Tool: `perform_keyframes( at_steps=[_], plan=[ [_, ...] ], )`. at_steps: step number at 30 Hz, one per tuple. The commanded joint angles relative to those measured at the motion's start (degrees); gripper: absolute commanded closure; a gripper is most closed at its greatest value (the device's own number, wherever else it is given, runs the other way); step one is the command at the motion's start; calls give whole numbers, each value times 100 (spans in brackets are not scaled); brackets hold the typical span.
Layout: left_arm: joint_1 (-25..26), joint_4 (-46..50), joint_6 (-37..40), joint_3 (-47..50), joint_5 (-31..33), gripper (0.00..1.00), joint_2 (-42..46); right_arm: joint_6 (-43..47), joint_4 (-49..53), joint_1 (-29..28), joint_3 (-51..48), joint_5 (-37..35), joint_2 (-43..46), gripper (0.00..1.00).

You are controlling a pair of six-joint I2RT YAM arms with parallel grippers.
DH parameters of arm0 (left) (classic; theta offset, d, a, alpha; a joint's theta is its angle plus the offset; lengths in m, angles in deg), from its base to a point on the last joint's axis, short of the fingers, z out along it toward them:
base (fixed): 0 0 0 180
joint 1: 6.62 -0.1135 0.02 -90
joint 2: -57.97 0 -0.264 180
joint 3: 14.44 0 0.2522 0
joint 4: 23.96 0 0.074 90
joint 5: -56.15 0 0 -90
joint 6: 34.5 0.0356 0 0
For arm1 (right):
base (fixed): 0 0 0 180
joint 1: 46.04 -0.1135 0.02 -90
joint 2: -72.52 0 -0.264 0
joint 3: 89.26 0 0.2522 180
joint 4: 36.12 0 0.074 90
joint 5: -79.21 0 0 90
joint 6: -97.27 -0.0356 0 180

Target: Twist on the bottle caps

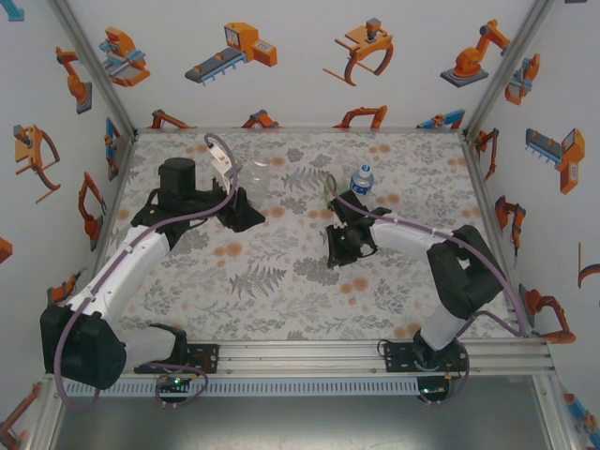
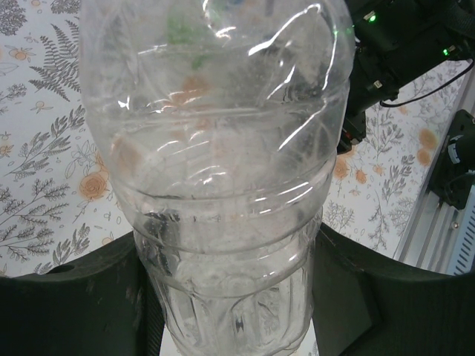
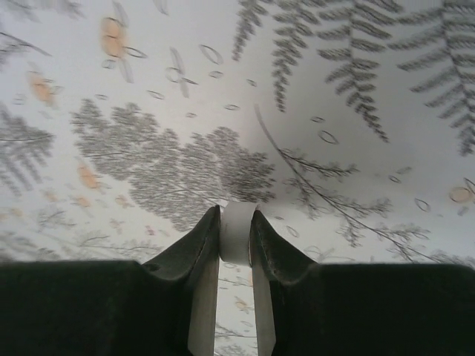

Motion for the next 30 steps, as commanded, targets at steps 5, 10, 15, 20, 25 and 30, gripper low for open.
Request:
perform_keyframes(
  at_steps=[5, 10, 15, 20, 25, 30],
  plan=[
    [39, 25, 68, -205, -138, 100, -11, -796, -1902, 500, -808, 1805, 245, 76],
    [47, 18, 71, -207, -127, 100, -3, -1110, -2491, 909, -1361, 2061, 39, 72],
    [63, 23, 69, -222, -133, 100, -55, -1210, -2566, 1286, -1748, 2065, 112, 67],
    [63, -8, 40, -224, -132, 100, -68, -910, -1865, 1368, -1725, 1689, 354, 65],
    [72, -29, 10, -228, -132, 100, -99, -892, -1827, 1380, -1734, 1734, 414, 73],
    [72, -43, 21, -227, -131, 100, -109, -1233, -2559, 1366, -1841, 2261, 494, 78]
  ],
)
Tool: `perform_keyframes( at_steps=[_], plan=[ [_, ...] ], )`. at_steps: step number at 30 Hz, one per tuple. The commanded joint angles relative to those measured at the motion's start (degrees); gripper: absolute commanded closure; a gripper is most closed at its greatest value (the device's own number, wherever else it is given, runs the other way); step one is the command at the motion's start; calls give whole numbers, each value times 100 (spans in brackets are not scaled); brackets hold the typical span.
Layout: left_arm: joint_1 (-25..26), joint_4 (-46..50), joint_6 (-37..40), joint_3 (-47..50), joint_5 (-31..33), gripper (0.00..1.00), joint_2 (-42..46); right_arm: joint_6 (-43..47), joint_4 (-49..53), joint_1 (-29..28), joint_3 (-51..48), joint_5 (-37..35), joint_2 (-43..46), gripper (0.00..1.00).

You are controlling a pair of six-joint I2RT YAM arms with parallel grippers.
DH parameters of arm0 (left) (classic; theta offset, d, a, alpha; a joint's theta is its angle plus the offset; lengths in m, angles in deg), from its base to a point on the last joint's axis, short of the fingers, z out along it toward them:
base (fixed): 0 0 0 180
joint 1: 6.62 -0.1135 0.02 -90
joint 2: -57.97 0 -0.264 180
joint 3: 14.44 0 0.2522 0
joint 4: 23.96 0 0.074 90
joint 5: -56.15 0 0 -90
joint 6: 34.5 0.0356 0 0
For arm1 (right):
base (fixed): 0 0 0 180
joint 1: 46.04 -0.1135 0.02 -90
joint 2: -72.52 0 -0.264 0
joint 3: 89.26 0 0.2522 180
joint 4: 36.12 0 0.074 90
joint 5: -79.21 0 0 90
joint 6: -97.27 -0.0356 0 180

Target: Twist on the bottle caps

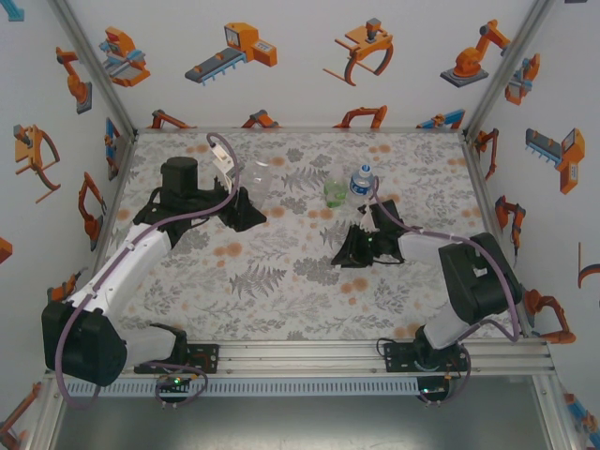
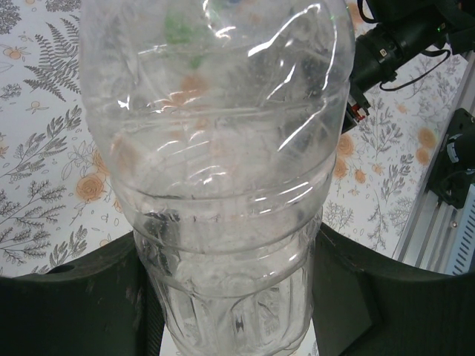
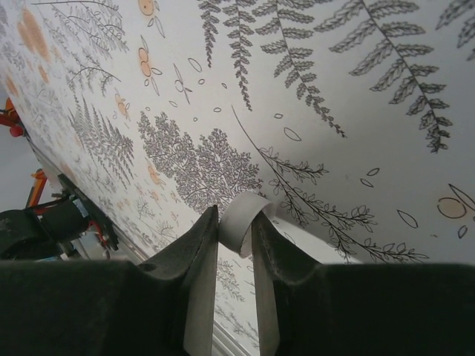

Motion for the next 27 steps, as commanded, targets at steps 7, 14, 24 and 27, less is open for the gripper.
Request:
perform_keyframes(
  at_steps=[7, 14, 24, 27],
  plan=[
    [30, -50, 17, -202, -129, 100, -43, -949, -2242, 28, -547, 1025, -180, 82],
    [25, -43, 19, -211, -129, 100, -48, -881, -2453, 243, -863, 1069, -505, 82],
    [27, -49, 23, -204, -131, 100, -45, -860, -2465, 609, -1137, 1124, -505, 72],
    [24, -35, 32, -210, -129, 100, -48, -776, -2177, 636, -1110, 973, -418, 69]
  ],
)
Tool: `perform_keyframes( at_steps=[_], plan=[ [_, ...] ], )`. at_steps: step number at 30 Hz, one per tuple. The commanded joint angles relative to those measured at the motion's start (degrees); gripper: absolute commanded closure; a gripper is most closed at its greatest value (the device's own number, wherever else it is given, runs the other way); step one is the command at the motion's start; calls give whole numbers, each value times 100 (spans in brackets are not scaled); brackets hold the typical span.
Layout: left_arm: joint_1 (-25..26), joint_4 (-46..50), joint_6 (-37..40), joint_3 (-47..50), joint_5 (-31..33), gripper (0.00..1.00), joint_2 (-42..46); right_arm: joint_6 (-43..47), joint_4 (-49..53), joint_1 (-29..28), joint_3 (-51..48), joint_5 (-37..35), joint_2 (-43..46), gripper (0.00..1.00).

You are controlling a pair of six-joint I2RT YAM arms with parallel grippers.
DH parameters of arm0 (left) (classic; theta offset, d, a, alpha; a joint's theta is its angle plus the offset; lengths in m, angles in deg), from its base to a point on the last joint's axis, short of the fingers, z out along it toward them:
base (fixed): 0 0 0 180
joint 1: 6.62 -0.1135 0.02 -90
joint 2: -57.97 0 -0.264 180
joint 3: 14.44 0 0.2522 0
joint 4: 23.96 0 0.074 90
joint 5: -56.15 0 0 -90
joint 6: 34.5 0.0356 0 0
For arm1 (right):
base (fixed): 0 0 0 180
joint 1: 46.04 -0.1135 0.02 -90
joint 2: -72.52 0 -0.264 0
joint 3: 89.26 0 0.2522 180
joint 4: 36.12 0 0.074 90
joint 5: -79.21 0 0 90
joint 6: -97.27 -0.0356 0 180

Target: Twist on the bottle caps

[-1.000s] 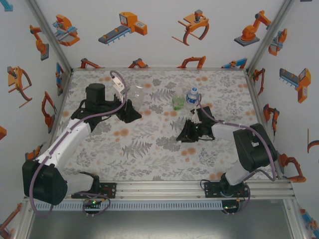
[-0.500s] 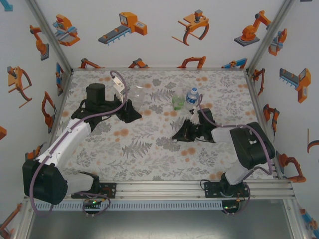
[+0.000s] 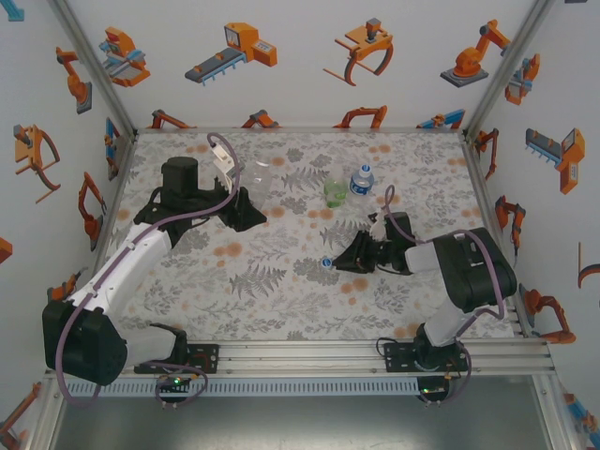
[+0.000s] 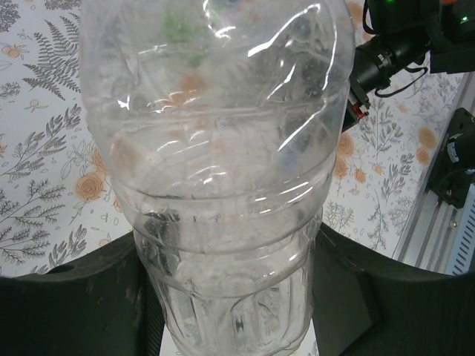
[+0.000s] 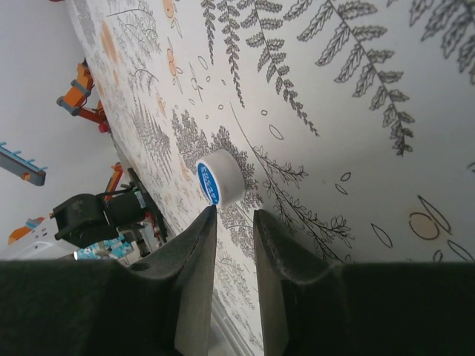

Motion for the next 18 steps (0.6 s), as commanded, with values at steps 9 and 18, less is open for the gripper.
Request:
perform_keyframes(
  at_steps=[9, 18],
  plan=[
    [24, -37, 29, -209, -133, 100, -28, 933, 2424, -48, 501, -1422, 879, 63],
    [32, -2, 58, -210, -117, 100, -28, 1679, 4309, -1155, 1670, -3243, 1330, 61]
  ],
)
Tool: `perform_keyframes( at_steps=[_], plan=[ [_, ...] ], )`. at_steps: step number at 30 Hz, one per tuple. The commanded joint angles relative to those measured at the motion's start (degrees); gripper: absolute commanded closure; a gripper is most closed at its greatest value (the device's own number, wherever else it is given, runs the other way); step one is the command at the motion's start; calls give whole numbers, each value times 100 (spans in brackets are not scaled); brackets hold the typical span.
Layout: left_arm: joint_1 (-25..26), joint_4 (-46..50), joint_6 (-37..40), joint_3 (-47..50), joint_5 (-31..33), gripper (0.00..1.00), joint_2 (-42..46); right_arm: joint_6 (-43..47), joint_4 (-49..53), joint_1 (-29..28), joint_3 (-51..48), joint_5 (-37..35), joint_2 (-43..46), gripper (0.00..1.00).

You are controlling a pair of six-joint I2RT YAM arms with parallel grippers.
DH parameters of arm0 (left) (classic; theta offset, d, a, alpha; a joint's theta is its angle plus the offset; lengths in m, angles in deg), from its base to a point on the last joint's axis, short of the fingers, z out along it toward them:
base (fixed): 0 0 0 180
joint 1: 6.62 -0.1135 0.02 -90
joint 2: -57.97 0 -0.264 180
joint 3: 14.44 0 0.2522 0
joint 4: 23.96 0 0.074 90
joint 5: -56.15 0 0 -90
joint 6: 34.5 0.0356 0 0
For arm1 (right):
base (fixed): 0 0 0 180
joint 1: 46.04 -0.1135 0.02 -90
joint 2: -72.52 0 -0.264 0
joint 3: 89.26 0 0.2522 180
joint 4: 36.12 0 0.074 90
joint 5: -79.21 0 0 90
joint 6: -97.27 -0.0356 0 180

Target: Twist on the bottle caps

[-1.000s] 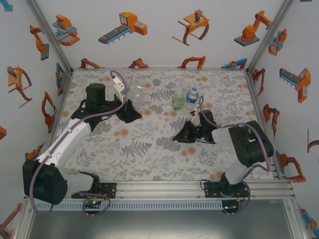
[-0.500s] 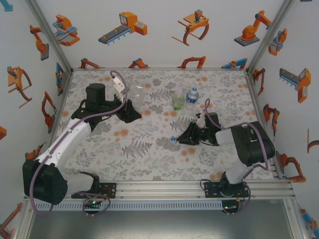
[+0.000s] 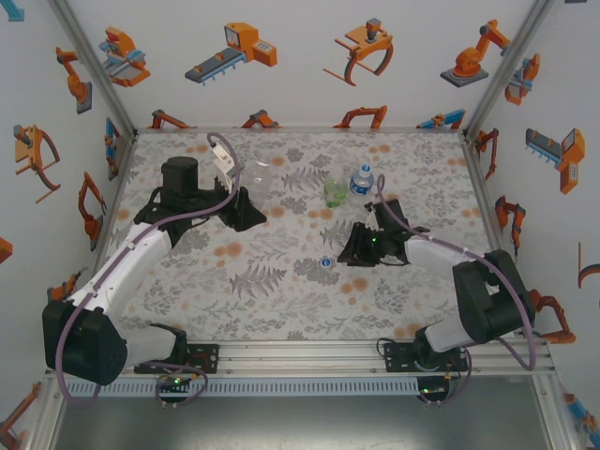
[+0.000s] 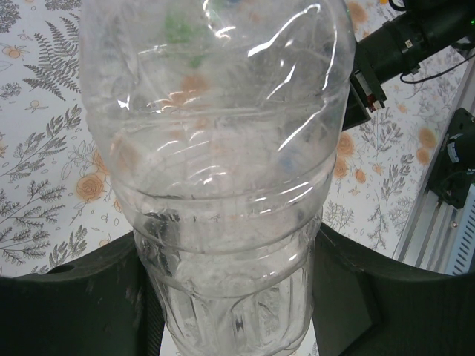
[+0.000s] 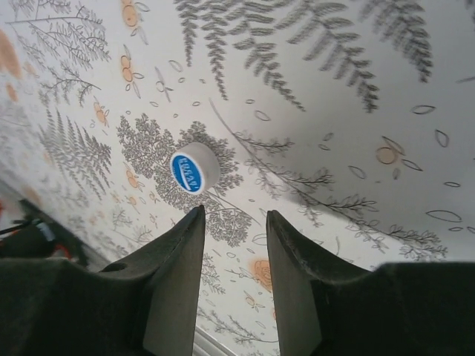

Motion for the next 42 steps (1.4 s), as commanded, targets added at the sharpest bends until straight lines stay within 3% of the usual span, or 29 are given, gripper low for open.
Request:
perform_keyframes(
  at_steps=[1, 6, 16, 26, 42],
  plan=[
    [32, 10, 63, -217, -101, 100, -15, 487, 1086, -490, 544, -1110, 102, 60],
    [25, 56, 116, -217, -28, 100, 55, 682, 1492, -1120, 1068, -1944, -110, 58],
    [28, 69, 159, -198, 4, 100, 161, 877, 1802, -1928, 1815, -2700, -817, 55],
    [29, 97, 173, -195, 11, 100, 200, 905, 1991, -2167, 2331, -2785, -1516, 56],
    [31, 116, 169, -198, 3, 100, 188, 914, 1986, -2188, 2393, -2861, -1739, 61]
  ],
)
